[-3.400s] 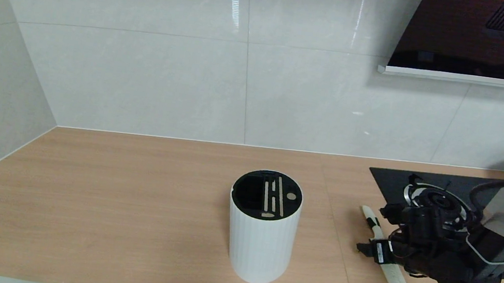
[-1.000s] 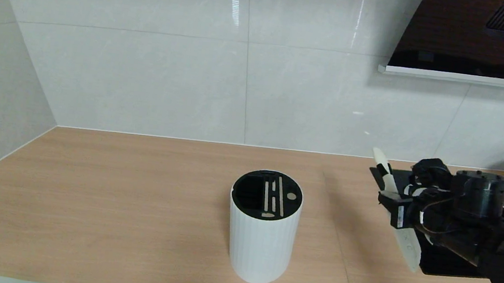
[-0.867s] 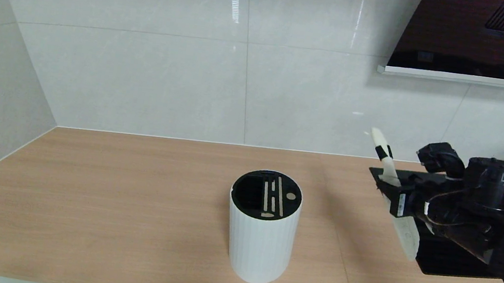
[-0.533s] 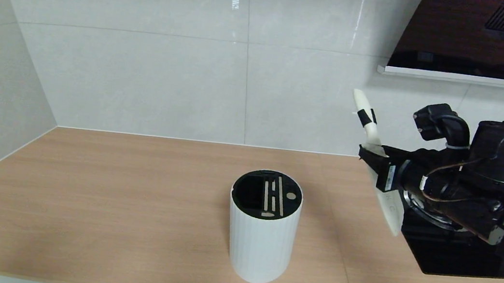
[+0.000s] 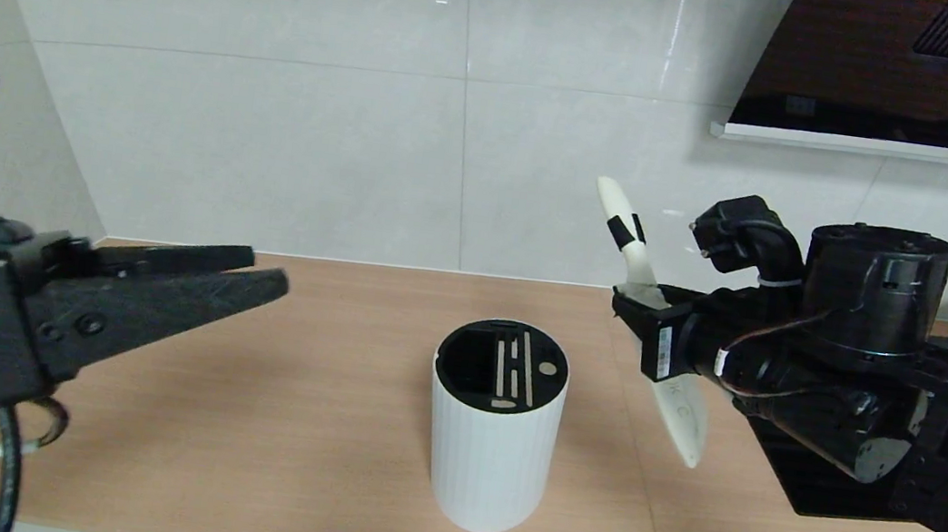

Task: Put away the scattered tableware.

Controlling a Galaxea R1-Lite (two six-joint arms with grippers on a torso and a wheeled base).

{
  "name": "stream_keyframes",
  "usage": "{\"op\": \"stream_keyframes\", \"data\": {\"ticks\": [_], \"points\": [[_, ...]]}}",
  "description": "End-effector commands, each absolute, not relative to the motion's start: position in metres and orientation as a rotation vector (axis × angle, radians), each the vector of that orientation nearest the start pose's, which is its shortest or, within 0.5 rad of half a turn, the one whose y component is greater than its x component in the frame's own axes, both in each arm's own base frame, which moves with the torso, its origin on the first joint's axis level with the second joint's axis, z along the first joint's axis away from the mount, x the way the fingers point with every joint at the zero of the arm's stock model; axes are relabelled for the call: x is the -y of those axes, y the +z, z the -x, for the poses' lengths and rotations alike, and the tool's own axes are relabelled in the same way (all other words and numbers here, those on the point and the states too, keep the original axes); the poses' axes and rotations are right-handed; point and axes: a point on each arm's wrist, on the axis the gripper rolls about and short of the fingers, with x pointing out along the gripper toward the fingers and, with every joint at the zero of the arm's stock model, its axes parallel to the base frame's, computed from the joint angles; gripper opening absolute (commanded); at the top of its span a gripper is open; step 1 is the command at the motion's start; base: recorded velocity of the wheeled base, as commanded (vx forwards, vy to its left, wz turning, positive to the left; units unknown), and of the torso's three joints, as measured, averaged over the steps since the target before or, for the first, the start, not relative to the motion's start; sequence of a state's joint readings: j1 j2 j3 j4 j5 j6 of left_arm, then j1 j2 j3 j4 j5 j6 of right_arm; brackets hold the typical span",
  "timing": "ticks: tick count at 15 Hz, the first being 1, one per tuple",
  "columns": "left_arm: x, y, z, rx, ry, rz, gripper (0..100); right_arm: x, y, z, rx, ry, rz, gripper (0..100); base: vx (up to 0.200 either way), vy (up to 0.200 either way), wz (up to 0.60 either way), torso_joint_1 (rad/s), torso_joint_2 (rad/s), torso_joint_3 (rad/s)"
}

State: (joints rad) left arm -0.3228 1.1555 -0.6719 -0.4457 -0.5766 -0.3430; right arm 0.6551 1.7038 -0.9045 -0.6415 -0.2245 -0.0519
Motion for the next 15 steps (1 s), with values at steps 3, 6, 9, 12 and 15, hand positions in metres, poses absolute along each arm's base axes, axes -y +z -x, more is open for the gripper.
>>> {"op": "stream_keyframes", "data": {"ticks": [3, 6, 9, 12, 15], "points": [[0.102, 0.245, -0.206, -0.311, -0.945, 0.402, 100, -0.215, 0.207, -0.237, -0.141, 0.502, 0.079, 0, 0.000, 0.000, 0.00, 0.000, 0.00, 0.000], [0.118, 0.233, -0.245, -0.366, -0.913, 0.418, 100, -0.231, 0.211, -0.225, -0.128, 0.523, 0.062, 0, 0.000, 0.000, 0.00, 0.000, 0.00, 0.000], [0.135, 0.218, -0.260, -0.386, -0.928, 0.433, 100, -0.246, 0.213, -0.217, -0.124, 0.527, 0.023, 0, 0.000, 0.000, 0.00, 0.000, 0.00, 0.000], [0.141, 0.220, -0.261, -0.355, -0.949, 0.463, 100, -0.258, 0.214, -0.200, -0.135, 0.587, -0.011, 0, 0.000, 0.000, 0.00, 0.000, 0.00, 0.000], [0.149, 0.216, -0.259, -0.363, -0.953, 0.457, 100, -0.269, 0.210, -0.185, -0.154, 0.643, -0.017, 0, 0.000, 0.000, 0.00, 0.000, 0.00, 0.000]]}}
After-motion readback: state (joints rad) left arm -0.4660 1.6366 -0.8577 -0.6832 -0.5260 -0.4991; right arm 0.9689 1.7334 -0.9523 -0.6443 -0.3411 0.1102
